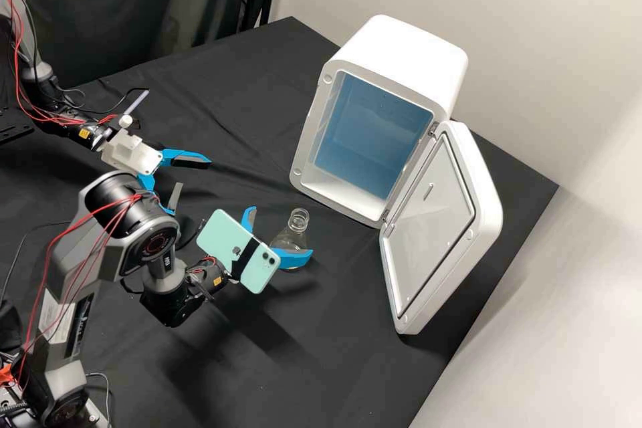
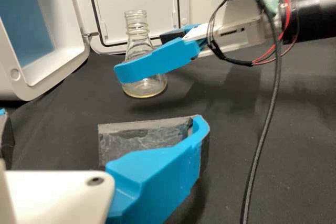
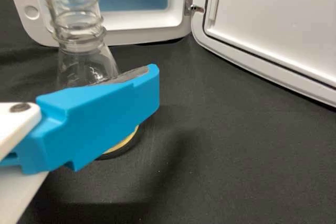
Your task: Place the flask in the incubator
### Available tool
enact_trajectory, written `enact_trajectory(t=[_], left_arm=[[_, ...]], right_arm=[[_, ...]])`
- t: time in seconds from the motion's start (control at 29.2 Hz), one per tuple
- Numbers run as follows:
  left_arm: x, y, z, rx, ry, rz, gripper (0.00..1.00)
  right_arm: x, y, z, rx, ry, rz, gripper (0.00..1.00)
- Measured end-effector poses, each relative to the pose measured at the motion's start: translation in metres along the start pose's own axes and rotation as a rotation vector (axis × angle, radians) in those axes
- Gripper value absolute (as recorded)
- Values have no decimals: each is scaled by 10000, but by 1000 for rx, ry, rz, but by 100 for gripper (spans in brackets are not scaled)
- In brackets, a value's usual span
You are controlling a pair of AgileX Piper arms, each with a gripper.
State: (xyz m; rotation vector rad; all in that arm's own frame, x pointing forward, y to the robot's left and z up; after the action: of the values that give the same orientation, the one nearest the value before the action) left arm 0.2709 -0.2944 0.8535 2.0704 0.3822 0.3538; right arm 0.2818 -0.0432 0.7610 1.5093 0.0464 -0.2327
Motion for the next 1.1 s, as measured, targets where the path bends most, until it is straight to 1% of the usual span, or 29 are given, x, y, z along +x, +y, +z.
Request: enact_trajectory(t=[0.17,0.27,0.31,0.41,0.55,0.62,0.69,0.72,0.86,0.93,1.1], left_arm=[[1,-2,11,1,-4,-1,100],[-2,10,30,3,-9,-1,100],[-4,16,35,4,-10,1,100],[-5,20,36,4,-10,1,100],[-6,20,36,4,-9,-3,100],[-6,15,35,4,-8,-8,100],[-6,13,34,4,-7,-10,100],[-6,13,34,4,-7,-10,100],[-6,13,34,4,-7,-10,100],[-6,13,34,4,-7,-10,100],[-6,13,34,4,-7,-10,100]], right_arm=[[135,0,19,-1,6,7,100],[206,2,28,-2,10,12,100],[244,-7,41,5,9,11,100],[315,-9,54,5,7,9,100],[416,-6,67,31,6,8,100],[450,-25,79,33,2,1,100],[484,-83,81,31,0,-18,100],[493,-100,80,32,0,-20,100],[519,-113,86,35,6,-8,100],[550,-137,104,34,3,-12,100],[594,-157,135,31,-5,-11,100]])
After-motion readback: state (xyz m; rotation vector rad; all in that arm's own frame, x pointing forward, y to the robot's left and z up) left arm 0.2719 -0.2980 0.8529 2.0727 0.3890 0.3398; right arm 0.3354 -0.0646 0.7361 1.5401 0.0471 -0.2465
